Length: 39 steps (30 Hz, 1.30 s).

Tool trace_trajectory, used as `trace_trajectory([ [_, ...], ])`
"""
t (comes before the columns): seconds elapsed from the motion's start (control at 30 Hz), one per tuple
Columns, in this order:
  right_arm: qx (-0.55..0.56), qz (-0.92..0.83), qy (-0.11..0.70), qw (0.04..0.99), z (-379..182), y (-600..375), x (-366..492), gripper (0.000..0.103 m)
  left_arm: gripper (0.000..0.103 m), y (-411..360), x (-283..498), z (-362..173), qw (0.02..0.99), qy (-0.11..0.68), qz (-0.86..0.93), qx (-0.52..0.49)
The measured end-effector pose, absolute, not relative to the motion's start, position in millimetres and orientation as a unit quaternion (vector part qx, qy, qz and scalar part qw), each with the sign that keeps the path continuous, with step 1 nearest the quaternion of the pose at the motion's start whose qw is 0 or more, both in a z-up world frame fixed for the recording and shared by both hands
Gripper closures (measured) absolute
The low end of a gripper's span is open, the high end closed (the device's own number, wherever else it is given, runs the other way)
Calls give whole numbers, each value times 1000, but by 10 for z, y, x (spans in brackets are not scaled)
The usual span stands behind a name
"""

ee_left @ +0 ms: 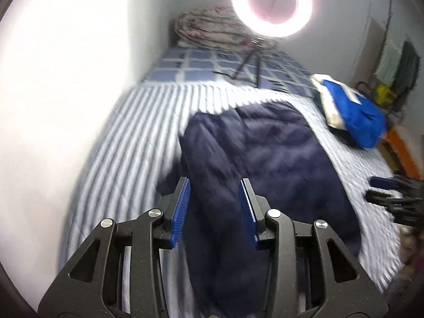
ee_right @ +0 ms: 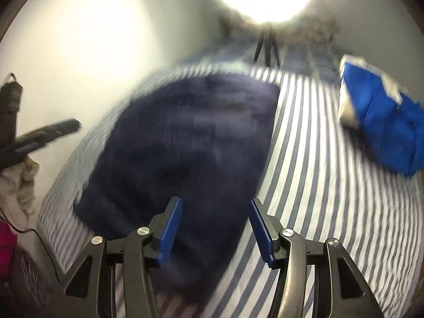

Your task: Fold large clothes

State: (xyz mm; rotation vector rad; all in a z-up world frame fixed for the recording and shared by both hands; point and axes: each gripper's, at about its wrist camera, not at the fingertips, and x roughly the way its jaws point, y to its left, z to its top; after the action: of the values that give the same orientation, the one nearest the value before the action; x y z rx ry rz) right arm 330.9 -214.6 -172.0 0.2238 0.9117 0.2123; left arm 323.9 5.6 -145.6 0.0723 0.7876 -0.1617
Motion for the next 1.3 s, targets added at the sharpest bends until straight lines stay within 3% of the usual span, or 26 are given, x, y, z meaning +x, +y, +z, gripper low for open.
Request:
trace_trajectory([
  [0.07,117,93,416,897,-1673,-2158,3460,51,64,55,3539,-1550,920,385,-59,36],
  [0.2,93,78,401,908,-1795,-2018,3914,69,64,143,3964,-1984,909,414,-33,48],
  [0.3,78,66,412,906,-2008,-1944,4218,69,60,347,4131,-2467,885,465,-24,-3],
  [0.4,71,72,455,885,-2336,-1873,4570,69,57,502,4102,-2714,885,463,-30,-29],
  [0.57,30,70,482,873,-2475,-1734,4652,68,57,485,4154,-2614,880,474,-39,-11],
  [0.67,47,72,471,878,-2283,-1856,4505,58,52,719,4087,-2388,873,479,-56,-76],
  [0.73,80,79,449,886,-2147,-2019,4287,33,40,953,3995,-2279,864,478,-73,-141],
  [0.8,104,78,435,891,-2076,-2139,4103,22,29,1206,3894,-2248,846,475,-100,-221],
  [0.93,170,110,421,884,-2128,-2334,3667,10,27,1491,3777,-2403,796,490,-129,-330],
  [1.13,281,115,416,857,-2448,-2604,3335,8,27,1674,3693,-2720,740,510,-145,-414],
  [1.3,390,145,433,800,-2940,-2749,3358,8,27,1608,3875,-2929,726,521,-160,-419],
])
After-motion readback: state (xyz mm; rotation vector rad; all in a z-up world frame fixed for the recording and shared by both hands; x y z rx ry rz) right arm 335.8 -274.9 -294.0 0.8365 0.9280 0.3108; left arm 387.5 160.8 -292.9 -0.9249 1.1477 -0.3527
